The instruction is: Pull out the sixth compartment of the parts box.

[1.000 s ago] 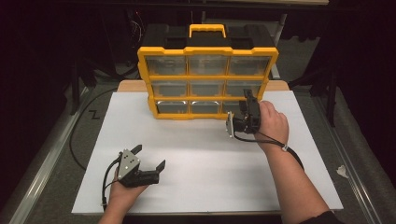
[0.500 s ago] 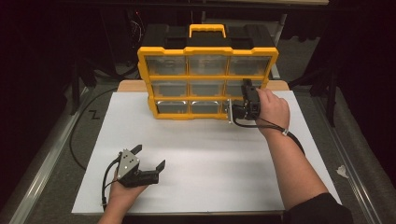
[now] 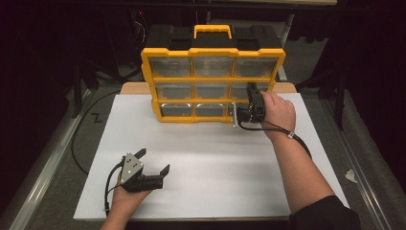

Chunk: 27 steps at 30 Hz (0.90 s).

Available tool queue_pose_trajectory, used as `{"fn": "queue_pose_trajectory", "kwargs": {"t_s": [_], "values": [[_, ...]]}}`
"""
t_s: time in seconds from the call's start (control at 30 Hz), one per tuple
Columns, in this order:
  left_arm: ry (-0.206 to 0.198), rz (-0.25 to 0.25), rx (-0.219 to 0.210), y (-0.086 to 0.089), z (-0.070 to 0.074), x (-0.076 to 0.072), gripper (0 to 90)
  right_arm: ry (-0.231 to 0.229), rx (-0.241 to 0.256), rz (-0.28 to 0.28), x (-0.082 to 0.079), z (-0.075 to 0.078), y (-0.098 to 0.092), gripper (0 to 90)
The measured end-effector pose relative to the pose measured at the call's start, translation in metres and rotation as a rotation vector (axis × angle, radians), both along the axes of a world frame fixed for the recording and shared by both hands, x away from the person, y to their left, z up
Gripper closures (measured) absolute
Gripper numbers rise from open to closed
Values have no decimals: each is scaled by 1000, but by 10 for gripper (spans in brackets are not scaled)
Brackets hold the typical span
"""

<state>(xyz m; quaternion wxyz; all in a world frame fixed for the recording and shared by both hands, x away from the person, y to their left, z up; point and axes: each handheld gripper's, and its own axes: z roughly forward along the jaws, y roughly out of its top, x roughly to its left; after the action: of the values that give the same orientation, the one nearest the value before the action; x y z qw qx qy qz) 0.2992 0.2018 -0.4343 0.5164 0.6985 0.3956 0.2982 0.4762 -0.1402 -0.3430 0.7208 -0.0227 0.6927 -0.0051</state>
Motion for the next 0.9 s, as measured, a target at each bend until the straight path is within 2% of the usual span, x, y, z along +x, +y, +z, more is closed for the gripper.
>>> {"fn": "queue_pose_trajectory", "kwargs": {"t_s": [0.3, 0.5, 0.67, 0.83, 0.9], "values": [[-1, 0, -3, 0, 0, 0, 19, -18, 17, -12, 0, -2, 2, 800], [-1, -1, -1, 0, 0, 0, 19, -23, 9, -10, 1, -2, 2, 803], [-1, 0, -2, 0, 0, 1, 19, -4, 12, -10, -1, 0, 1, 809], [-3, 1, -5, 0, 0, 1, 19, -6, 5, -9, -4, 1, 2, 809], [-4, 3, -10, 1, 0, 0, 19, 0, 19, -12, -7, 0, 2, 809]]}}
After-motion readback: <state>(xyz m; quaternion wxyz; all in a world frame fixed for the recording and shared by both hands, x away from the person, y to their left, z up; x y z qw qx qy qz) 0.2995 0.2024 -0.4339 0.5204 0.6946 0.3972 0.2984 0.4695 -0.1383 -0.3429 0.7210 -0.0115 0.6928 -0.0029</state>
